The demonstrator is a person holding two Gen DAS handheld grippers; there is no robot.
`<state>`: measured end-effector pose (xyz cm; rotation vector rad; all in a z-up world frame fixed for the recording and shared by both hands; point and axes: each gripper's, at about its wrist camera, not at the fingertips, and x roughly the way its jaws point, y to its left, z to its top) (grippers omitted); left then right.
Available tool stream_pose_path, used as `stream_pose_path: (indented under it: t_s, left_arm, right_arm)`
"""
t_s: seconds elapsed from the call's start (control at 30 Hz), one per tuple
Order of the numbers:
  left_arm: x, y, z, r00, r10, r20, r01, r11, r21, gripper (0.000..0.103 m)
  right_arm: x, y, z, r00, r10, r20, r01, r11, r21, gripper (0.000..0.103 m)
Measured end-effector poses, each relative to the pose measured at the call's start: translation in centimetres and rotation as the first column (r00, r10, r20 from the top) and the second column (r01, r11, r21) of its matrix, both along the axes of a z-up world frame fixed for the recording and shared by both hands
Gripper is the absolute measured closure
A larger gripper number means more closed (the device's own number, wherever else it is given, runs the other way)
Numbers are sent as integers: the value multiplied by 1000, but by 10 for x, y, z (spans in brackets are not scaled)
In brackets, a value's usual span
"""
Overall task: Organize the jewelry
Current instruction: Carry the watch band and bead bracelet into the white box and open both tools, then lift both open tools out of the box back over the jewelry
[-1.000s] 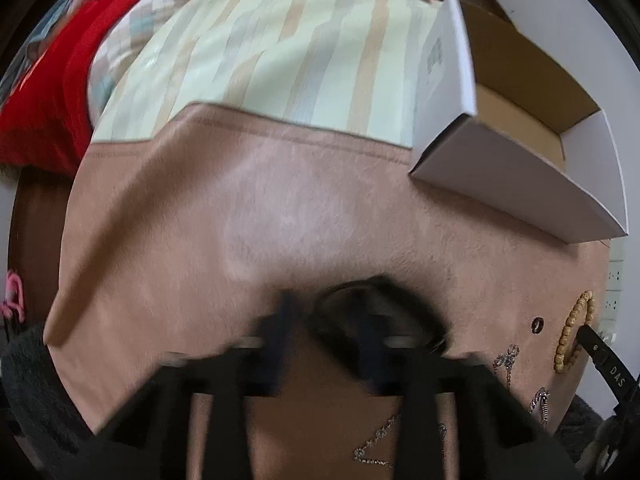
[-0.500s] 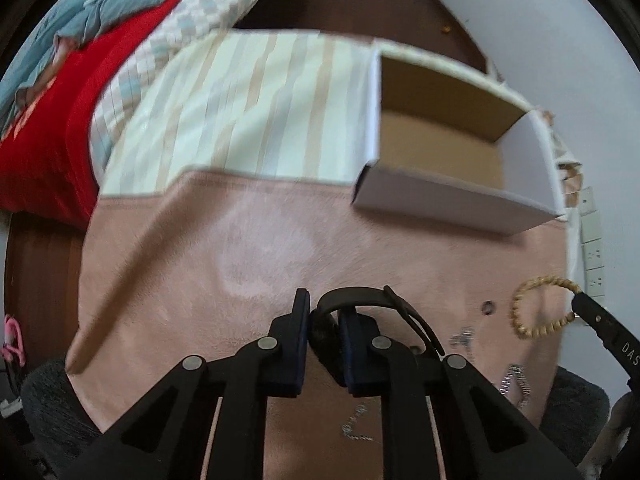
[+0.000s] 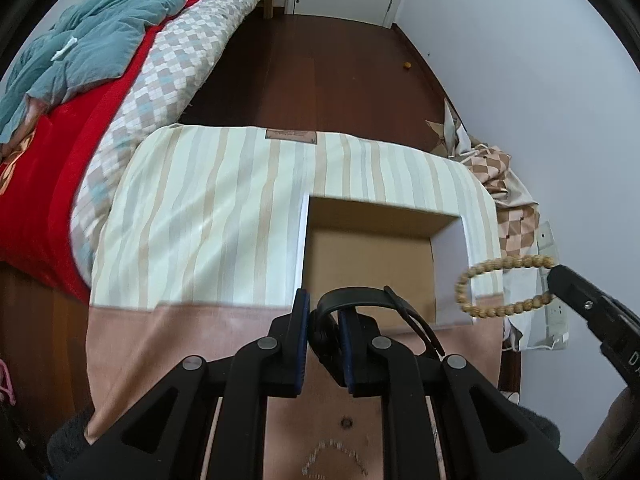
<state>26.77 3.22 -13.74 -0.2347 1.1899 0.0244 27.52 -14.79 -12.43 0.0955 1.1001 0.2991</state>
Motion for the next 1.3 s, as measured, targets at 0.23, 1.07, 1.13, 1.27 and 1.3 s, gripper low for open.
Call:
stream_pose_path:
  t_s: [0.23, 1.07, 1.13, 1.27, 1.3]
  left_arm:
    - [46, 4, -27, 998, -5, -68, 3, 999, -33, 90]
    - [7, 8, -15, 999, 37, 39, -44, 974, 221, 0]
    - [1, 9, -14, 998, 45, 43, -54, 973, 225, 0]
    - [-9, 10, -7, 997, 50, 54, -61, 970, 234, 0]
    - [-11, 9, -5, 997, 51, 58, -63, 969, 240, 0]
  right_arm:
    - [56, 23, -44, 995, 44, -93, -46, 999, -16, 94]
    - [23, 20, -74, 997, 31, -77, -49, 969, -243, 1]
    - [17, 20, -72, 998, 21, -62, -36, 967, -253, 1]
    - [8, 22, -66, 999, 16, -48, -28, 967, -253, 1]
    - [5, 22, -64, 999, 16, -43, -26, 967, -252, 1]
